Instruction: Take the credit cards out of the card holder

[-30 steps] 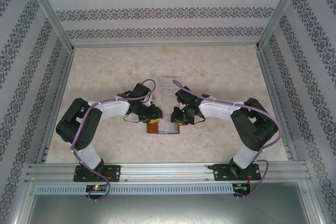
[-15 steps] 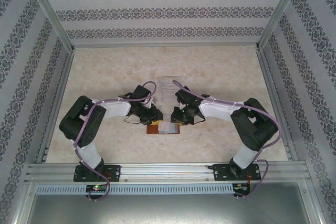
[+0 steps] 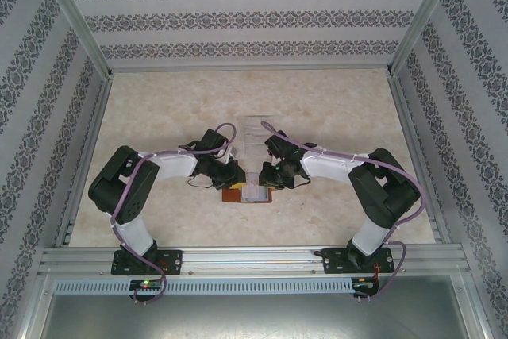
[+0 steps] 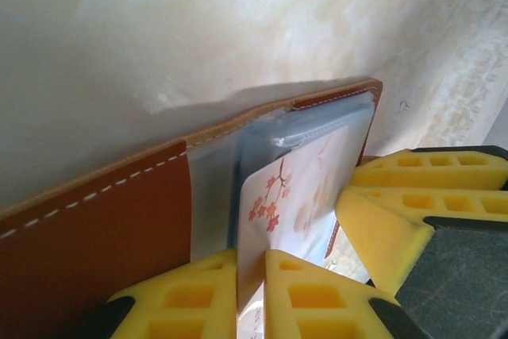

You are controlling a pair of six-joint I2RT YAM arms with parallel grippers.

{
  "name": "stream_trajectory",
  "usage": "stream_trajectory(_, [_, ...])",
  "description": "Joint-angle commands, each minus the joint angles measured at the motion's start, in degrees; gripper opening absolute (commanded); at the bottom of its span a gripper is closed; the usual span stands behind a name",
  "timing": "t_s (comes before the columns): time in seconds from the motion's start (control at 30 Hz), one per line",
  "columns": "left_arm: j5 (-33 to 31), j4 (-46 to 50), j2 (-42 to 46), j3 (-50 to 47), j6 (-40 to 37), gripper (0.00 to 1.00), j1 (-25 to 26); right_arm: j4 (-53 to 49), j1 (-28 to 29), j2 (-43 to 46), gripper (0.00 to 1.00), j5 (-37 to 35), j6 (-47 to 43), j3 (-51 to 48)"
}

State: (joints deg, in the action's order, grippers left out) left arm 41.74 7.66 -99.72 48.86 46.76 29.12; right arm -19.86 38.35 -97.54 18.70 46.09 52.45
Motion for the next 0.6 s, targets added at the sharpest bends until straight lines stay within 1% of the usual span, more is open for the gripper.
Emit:
stream_trajectory(0.0, [-1.7,3.4,2.1,-1.3,-1.4,0.14,-0.7,-4.1,-0.4,-1.6,0.22,-2.3,-0.8,-0.8])
stream_trajectory(0.33, [-3.7,8.2,5.9,-2.1,-3.7,0.13,-1.4,-4.6,-0.5,-1.5,0.22,-2.8,-1.2,-0.6])
stream_trajectory(0.57, [-5.3,13.3,9.2,-0.6,-8.2,0.11,-2.0,-5.1,-0.5,-0.9,0.22,-2.7,-1.3,0.1])
